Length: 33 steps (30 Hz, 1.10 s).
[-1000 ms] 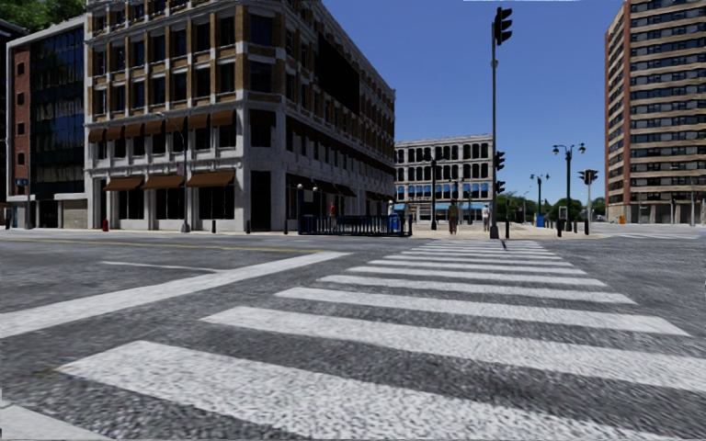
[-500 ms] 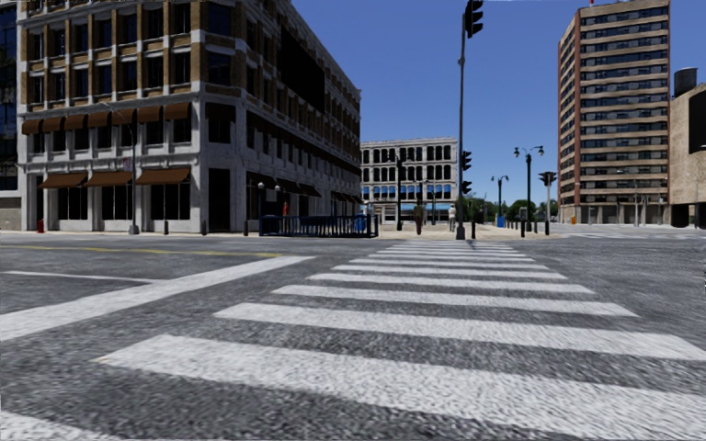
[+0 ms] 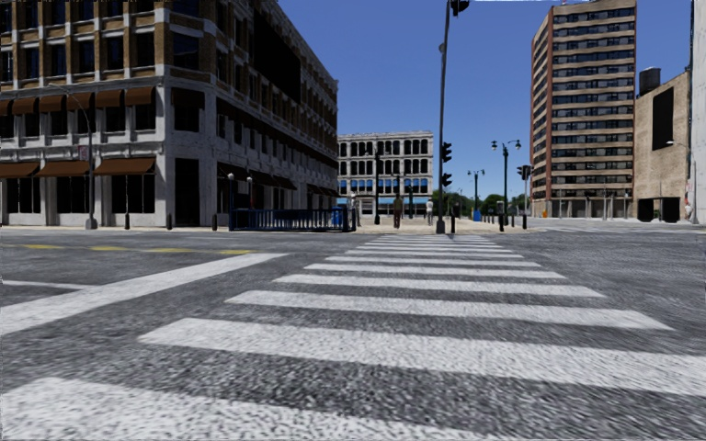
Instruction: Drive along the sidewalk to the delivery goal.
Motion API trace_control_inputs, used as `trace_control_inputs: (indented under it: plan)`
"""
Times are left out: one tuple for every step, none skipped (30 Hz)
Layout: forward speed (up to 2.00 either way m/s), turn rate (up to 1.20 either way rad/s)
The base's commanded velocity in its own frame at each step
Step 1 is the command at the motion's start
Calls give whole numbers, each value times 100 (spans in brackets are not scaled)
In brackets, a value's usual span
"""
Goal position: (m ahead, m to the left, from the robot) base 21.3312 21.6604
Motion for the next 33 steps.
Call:
trace_control_inputs:
  plan:
    - [134, -32]
    - [134, -32]
    - [134, -32]
    - [134, -32]
    - [134, -32]
    - [134, -32]
    - [134, -32]
    - [134, -32]
    - [134, -32]
    - [134, -32]
    - [134, -32]
    - [134, -32]
    - [134, -32]
    - [134, -32]
    - [134, -32]
    - [200, -29]
    - [200, -24]
    - [200, -20]
    - [200, -20]
    - [200, -18]
    - [200, -18]
    - [200, -18]
    - [200, -18]
    - [200, -16]
    - [200, -1]
    - [200, 0]
    - [200, 0]
    - [200, 0]
    - [200, 0]
    - [200, 0]
    - [200, 0]
    - [200, 0]
    - [200, 0]
